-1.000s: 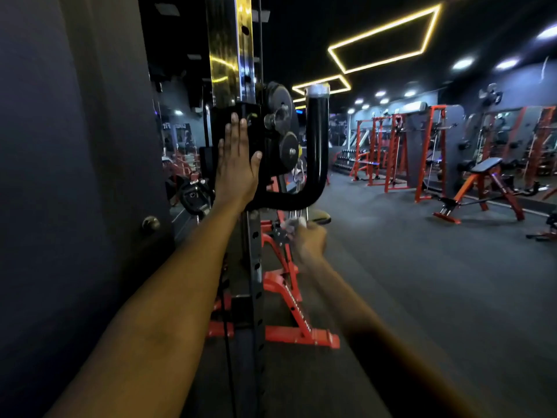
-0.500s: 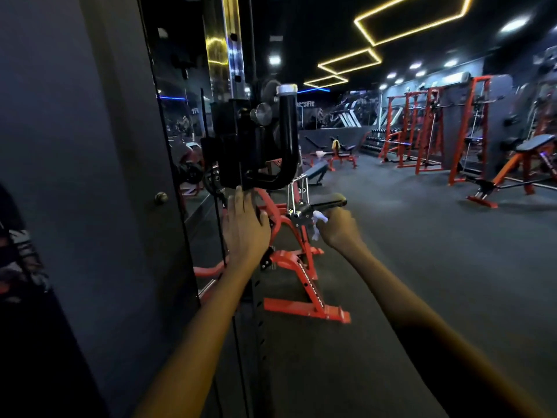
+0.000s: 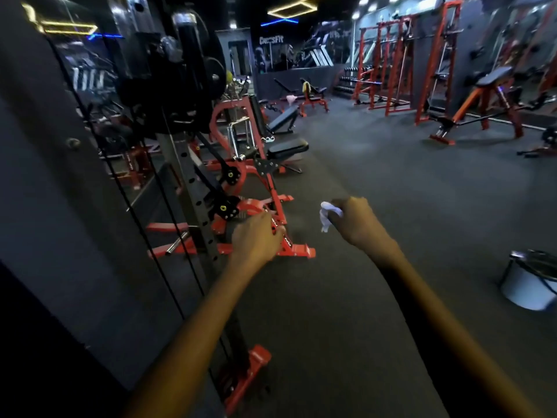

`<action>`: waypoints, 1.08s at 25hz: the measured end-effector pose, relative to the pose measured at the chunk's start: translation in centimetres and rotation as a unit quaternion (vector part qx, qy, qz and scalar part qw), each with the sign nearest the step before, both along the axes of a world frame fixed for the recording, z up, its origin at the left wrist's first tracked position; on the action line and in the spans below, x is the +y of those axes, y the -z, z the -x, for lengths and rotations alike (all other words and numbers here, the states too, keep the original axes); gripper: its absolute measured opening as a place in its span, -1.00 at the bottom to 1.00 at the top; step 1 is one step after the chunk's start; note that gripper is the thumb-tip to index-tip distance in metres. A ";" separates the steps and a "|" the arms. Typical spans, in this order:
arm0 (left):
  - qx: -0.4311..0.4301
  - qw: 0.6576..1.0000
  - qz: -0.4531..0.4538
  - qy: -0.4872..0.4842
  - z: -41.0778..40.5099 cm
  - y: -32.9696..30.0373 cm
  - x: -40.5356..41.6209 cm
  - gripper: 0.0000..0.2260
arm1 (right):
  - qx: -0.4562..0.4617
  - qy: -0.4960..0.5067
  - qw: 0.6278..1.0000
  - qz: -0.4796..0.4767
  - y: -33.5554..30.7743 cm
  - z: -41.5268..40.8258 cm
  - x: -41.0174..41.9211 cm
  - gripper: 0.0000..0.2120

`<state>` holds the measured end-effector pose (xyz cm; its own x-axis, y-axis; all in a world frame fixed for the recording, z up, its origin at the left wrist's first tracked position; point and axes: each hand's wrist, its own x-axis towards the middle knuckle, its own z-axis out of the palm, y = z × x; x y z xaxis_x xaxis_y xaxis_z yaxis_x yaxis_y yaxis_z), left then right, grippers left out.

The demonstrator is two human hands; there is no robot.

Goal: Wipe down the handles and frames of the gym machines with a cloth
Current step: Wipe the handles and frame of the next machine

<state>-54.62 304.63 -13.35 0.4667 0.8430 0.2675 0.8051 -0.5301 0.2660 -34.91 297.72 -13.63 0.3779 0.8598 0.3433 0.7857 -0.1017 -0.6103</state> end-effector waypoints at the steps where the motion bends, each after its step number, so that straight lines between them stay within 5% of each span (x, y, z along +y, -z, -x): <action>1: 0.004 1.000 -0.002 0.011 -1.2 1.2 -0.8 -0.64 | -0.022 0.006 1.000 -0.011 1.3 -1.0 -1.2 -0.64; 4: 0.024 0.999 -0.025 0.038 -4.7 5.1 -1.8 -0.61 | -0.109 0.021 0.994 0.000 5.3 -3.5 -3.4 -0.69; 12: 0.022 0.998 0.025 0.044 -17.4 11.6 2.7 -0.53 | -0.137 0.017 0.990 0.012 10.0 -14.6 0.7 -0.72; 27: 0.013 0.989 0.058 -0.135 -39.6 12.3 25.8 -0.54 | -0.114 -0.136 0.984 0.009 12.2 -37.8 30.0 -0.84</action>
<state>-15.01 330.42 -25.64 0.2266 0.9622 0.1514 0.9205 -0.2623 0.2895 2.85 327.75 -25.78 0.0487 0.9251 0.3765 0.9015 0.1215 -0.4153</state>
